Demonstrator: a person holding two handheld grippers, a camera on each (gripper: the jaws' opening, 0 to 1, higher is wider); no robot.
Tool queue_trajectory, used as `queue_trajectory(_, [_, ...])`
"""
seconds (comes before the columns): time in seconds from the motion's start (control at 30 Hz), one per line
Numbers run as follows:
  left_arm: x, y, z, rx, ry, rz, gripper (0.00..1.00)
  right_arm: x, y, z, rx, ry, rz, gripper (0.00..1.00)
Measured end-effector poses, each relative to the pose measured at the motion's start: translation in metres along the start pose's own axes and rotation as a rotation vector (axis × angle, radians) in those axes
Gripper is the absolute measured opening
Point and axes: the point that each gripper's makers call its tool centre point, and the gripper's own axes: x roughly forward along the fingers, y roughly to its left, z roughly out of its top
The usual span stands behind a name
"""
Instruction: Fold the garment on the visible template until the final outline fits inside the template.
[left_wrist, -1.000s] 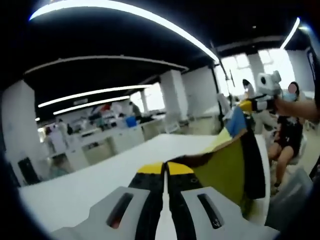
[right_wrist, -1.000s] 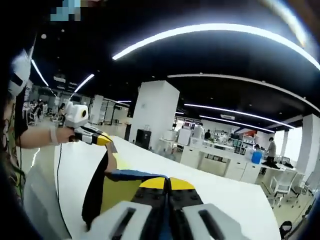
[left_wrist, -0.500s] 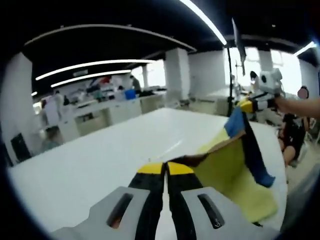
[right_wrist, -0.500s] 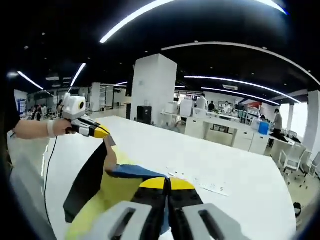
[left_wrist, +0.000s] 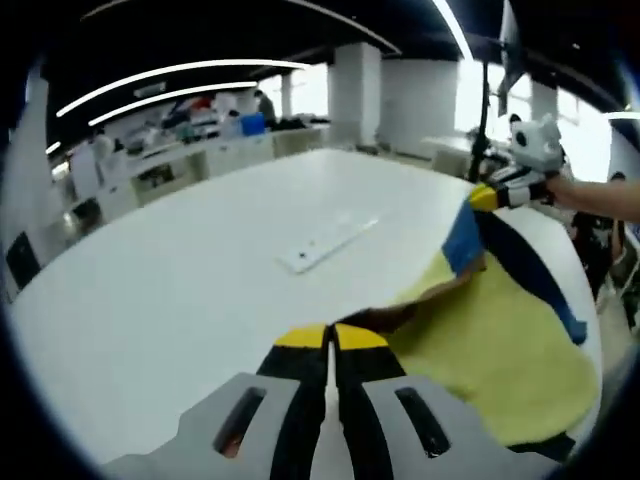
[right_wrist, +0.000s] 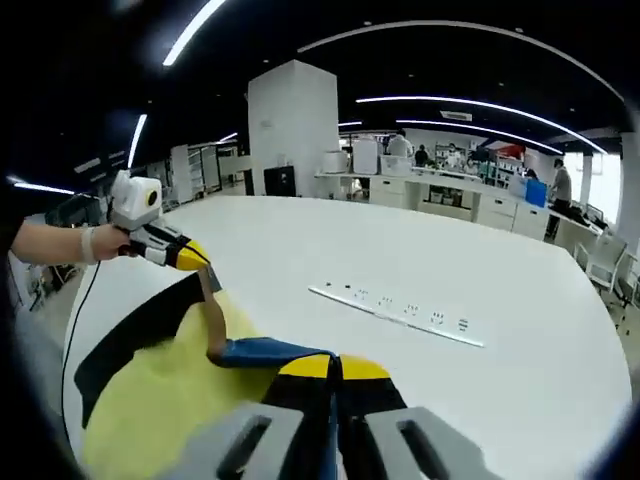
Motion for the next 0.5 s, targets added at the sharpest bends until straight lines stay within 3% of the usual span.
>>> queue_trajectory(0.1, [0.016,0.005,-0.012,-0.005,0.048,-0.010,0.00,0.015,-0.015,-0.024,0.034,0.077,-0.024,0.00])
queue_trajectory(0.33, [0.041,0.013,-0.023,-0.064,0.118,-0.010,0.00,0.030,-0.026,-0.045,0.054,0.139,-0.048,0.00])
queue_trajectory(0.43, [0.047,0.015,-0.024,-0.097,0.135,-0.003,0.00,0.035,-0.030,-0.060,0.120,0.201,-0.044,0.00])
queue_trajectory(0.5, [0.050,0.016,-0.024,-0.104,0.136,0.000,0.00,0.038,-0.033,-0.061,0.087,0.200,-0.053,0.00])
